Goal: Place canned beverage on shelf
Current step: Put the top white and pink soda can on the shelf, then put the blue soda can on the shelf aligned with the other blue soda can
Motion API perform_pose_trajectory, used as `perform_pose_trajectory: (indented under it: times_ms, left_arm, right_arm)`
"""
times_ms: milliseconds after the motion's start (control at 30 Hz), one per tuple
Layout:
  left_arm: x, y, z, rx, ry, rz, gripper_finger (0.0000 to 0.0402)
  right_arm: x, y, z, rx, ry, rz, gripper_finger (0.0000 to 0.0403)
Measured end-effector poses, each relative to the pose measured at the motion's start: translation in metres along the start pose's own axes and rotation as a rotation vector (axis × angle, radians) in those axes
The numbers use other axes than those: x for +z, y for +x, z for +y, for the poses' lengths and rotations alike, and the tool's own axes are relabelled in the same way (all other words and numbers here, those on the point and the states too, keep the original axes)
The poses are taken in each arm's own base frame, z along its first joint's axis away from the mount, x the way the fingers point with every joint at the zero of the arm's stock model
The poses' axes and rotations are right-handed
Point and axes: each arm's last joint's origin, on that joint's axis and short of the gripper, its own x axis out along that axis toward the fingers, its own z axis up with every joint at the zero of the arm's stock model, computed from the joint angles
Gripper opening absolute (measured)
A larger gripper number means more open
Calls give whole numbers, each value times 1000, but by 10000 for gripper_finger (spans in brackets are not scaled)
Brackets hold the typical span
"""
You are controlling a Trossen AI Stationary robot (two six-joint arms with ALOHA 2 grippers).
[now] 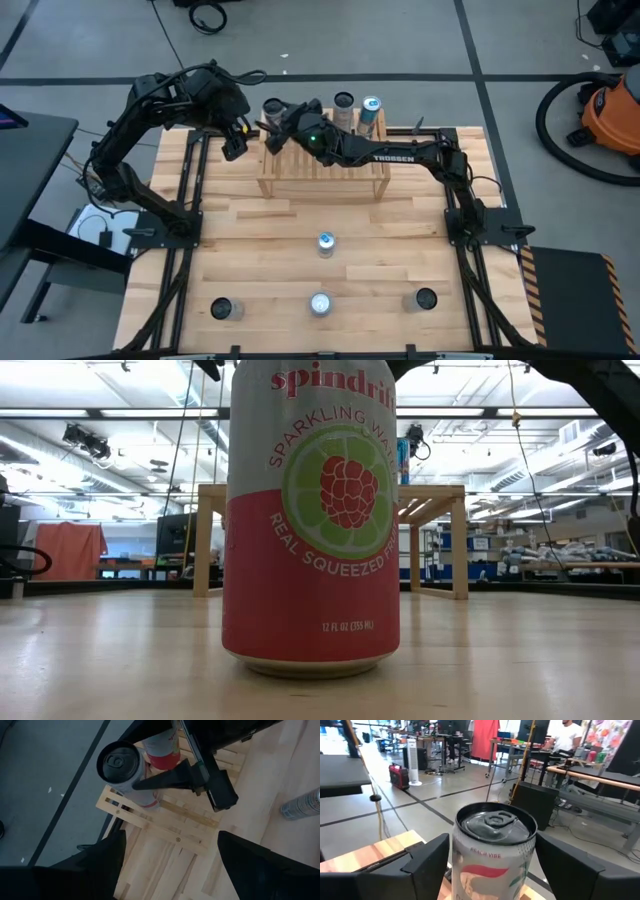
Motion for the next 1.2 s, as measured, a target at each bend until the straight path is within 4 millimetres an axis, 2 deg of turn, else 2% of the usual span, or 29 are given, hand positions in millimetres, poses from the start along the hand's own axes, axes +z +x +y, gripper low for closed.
perform_pose_trajectory:
  times_ms: [167,400,700,1000,1200]
  left_arm:
    - [0,0,0,0,0,0,318]
    - [0,0,0,0,0,0,318]
    - [0,0,0,0,1,0,318]
    - [0,0,0,0,6,0,318]
    - [0,0,0,0,27,-1,318]
  right_arm:
    - [0,0,1,7,0,0,320]
    - [3,-2,0,3,-2,-8,325]
    - [24,-16,-4,-13,-66,-42,325]
    - [74,-61,-10,13,-270,-127,325]
    - [109,-105,-24,16,-343,-130,325]
